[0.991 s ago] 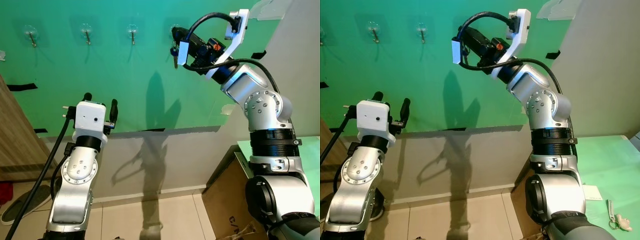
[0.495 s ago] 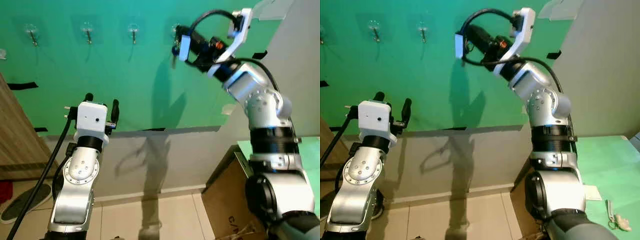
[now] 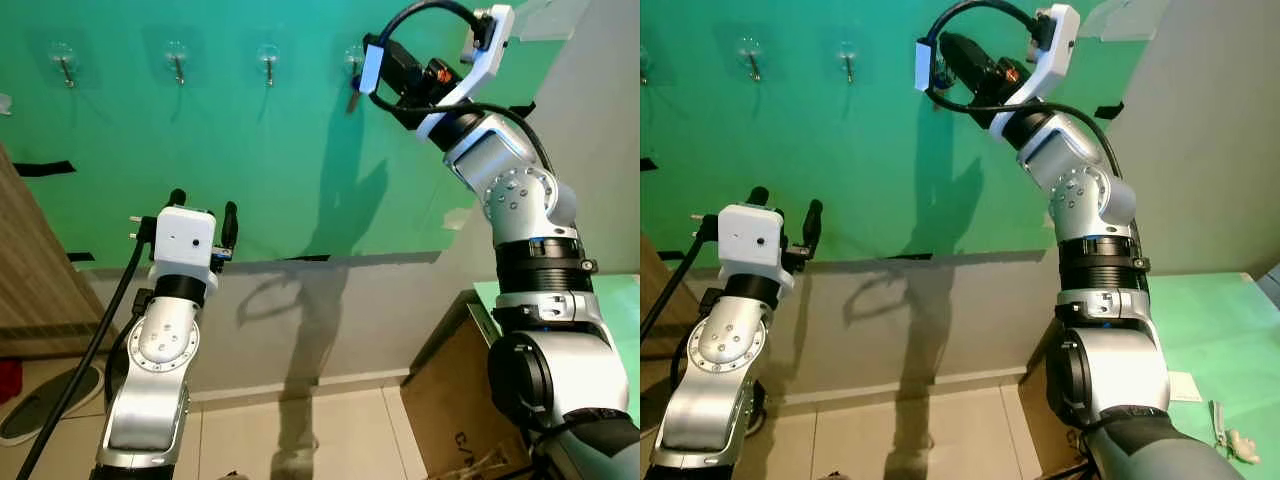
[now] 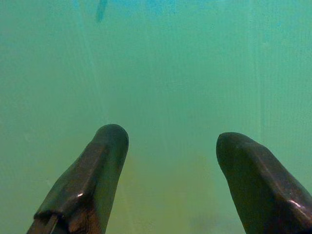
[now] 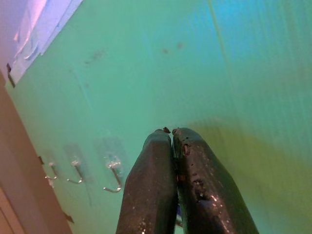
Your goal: Hang keys on a hook
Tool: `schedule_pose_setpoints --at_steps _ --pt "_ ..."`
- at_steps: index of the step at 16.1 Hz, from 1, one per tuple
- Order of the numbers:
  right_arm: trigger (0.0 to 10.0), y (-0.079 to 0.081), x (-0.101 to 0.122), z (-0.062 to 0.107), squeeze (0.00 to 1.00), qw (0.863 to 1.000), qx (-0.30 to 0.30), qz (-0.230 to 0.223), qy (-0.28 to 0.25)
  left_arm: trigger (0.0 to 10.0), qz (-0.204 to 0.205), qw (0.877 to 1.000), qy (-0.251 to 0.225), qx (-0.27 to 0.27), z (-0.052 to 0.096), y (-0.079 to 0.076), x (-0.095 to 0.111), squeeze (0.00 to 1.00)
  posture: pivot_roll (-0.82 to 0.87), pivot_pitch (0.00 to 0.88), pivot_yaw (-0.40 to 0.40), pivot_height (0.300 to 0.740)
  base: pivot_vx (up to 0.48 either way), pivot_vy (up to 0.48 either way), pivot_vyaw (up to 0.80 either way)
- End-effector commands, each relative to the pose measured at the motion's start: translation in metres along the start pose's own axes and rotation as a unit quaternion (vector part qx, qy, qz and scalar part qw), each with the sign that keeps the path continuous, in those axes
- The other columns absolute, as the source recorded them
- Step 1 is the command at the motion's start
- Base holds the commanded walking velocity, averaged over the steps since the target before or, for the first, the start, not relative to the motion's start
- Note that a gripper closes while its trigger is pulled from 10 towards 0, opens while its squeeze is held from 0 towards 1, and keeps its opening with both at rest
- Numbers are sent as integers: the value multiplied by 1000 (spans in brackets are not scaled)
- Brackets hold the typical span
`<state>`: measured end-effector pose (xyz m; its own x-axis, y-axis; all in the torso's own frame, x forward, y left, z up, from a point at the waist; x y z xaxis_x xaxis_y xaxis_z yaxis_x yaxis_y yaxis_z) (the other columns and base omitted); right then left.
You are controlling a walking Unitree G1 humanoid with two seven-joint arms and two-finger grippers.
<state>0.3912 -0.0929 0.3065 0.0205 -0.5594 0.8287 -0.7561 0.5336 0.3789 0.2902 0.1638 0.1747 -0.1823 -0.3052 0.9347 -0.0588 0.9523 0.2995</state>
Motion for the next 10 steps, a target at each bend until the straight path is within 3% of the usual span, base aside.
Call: schedule_pose_setpoints --at_steps 1,10 --pt "0 -3 8 -2 0 1000 -8 -2 -17 10000 -3 1000 -10 3 2 0 4 0 191 0 -111 740 0 0 0" --pt "0 -12 -3 -9 0 999 -23 -30 -18 10000 -12 1000 -16 10 2 0 7 0 212 0 -127 740 0 0 0"
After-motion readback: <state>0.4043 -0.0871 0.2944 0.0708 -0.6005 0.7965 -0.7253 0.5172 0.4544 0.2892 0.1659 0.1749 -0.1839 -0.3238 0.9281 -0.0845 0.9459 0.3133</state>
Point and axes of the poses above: a point about 5 cm out from each wrist's last joint towards the gripper, its own z axis pointing back from the gripper into the wrist, its own x axis along the axis of the wrist's last joint, y = z × x, the point moved 2 cm from there along -z, pointing out of the wrist towards the gripper, and after that the axes turned 1 degree about -z, right-handed, at the moved point
